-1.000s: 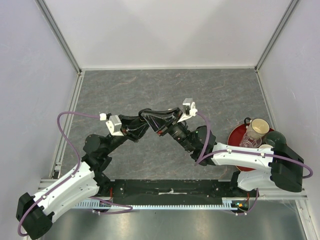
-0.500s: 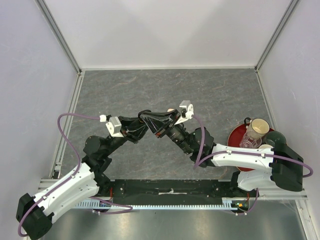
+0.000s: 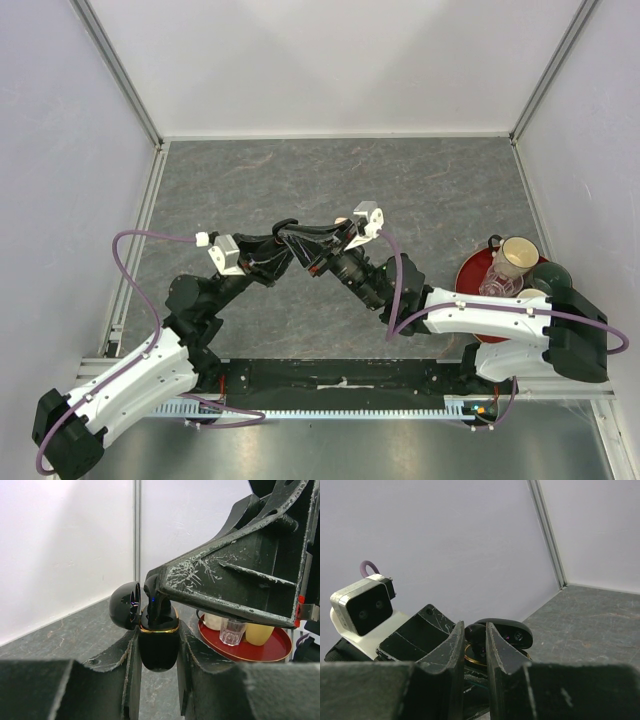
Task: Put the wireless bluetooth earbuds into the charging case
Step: Place the earbud in the charging case.
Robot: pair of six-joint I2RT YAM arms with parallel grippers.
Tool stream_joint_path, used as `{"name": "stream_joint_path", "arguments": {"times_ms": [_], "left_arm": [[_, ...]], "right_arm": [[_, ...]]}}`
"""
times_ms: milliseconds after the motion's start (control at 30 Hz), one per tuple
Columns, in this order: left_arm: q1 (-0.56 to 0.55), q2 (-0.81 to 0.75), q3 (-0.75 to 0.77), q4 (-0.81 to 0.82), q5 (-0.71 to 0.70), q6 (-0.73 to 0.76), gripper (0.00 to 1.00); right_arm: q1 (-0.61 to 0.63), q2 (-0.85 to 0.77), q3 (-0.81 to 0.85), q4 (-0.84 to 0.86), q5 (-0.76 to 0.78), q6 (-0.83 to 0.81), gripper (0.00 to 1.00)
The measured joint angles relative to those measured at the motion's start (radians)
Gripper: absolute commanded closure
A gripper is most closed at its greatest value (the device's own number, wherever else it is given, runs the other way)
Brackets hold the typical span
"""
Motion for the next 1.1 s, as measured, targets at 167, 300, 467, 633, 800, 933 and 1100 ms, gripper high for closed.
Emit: {"name": "stream_joint_path", "arguments": {"times_ms": [167, 300, 467, 633, 800, 933, 1100], "left_arm": [[0.000, 0.003, 0.000, 0.005, -0.008, 0.000, 0.98], [0.000, 0.002, -0.002, 0.006, -0.012, 0.000, 0.98], [0.000, -0.003, -0.007, 0.007, -0.013, 0.000, 0.98], [0.000, -0.004, -0.008, 0.009, -0.013, 0.001, 0.98], [0.000, -0.004, -0.008, 0.009, -0.013, 0.001, 0.98], [0.000, -0.005, -0.008, 0.008, -0.013, 0.001, 0.98], [0.000, -0.011, -0.008, 0.005, -0.014, 0.001, 0.98]], "right_arm": [[0.001, -0.005, 0.010, -0.029, 0.008, -0.003, 1.00], [0.006, -0.017, 0.021, -0.072, 0.023, -0.008, 1.00], [0.007, -0.026, 0.043, -0.134, 0.034, -0.016, 1.00], [0.007, -0.026, 0.077, -0.196, 0.039, -0.018, 1.00], [0.009, -0.029, 0.092, -0.232, 0.048, -0.018, 1.00], [0.012, -0.034, 0.095, -0.248, 0.055, -0.018, 1.00], [0.014, -0.039, 0.103, -0.271, 0.056, -0.018, 1.00]]}}
